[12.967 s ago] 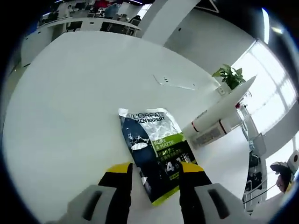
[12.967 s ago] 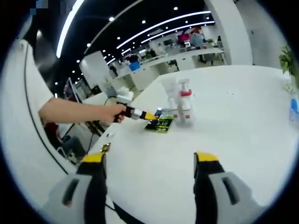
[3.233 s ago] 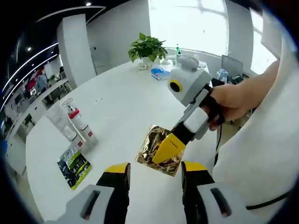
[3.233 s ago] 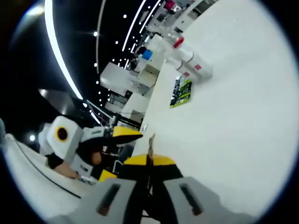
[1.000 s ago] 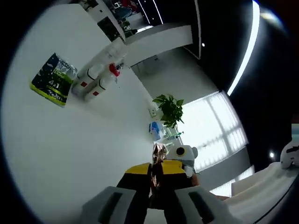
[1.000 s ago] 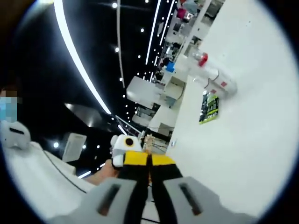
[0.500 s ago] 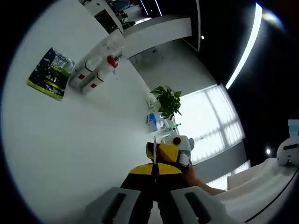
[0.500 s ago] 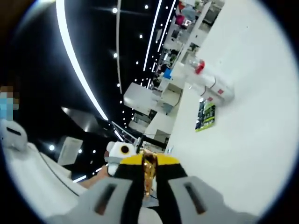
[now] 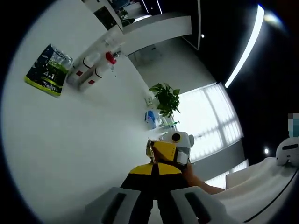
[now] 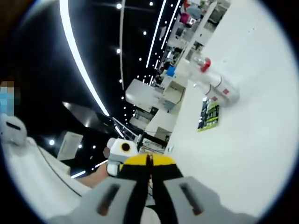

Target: Arrange the skincare products in the storage area until every visible bottle or jar stands upright without overlapping.

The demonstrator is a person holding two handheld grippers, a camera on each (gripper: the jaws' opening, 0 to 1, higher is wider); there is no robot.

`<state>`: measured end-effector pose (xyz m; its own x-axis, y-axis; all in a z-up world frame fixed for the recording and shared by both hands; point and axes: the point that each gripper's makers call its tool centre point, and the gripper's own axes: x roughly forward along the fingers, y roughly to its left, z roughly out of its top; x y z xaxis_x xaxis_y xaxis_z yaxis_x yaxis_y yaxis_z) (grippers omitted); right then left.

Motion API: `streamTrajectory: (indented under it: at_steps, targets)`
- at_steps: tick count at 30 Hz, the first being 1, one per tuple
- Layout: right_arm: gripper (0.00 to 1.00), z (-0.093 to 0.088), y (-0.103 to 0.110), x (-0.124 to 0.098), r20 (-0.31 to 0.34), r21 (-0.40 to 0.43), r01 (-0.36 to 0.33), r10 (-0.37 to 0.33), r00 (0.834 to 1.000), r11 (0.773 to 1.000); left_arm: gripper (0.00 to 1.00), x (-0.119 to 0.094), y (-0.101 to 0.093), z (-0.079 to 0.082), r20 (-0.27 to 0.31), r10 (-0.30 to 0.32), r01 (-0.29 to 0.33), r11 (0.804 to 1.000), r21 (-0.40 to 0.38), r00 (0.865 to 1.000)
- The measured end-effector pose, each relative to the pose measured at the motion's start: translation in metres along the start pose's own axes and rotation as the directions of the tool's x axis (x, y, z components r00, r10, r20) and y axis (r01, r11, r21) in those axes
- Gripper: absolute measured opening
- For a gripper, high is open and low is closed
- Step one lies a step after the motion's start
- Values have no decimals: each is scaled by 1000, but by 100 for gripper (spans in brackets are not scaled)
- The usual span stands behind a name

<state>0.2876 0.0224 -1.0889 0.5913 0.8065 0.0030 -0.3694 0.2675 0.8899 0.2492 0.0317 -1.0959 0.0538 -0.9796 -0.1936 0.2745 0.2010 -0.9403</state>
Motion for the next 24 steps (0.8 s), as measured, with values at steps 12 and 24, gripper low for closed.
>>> streamTrajectory:
  at_steps: [12,24]
  targets:
    - [0,-1,-4,-5,-5,-4,15,-15,1000,1000,0,-9,6,5,17,21,-20,1000,-10,1000]
    - [9,0,-9,-14,18,36,17,-18,1000,999,0,-21,9,25,99,16,-12,999,-41,995]
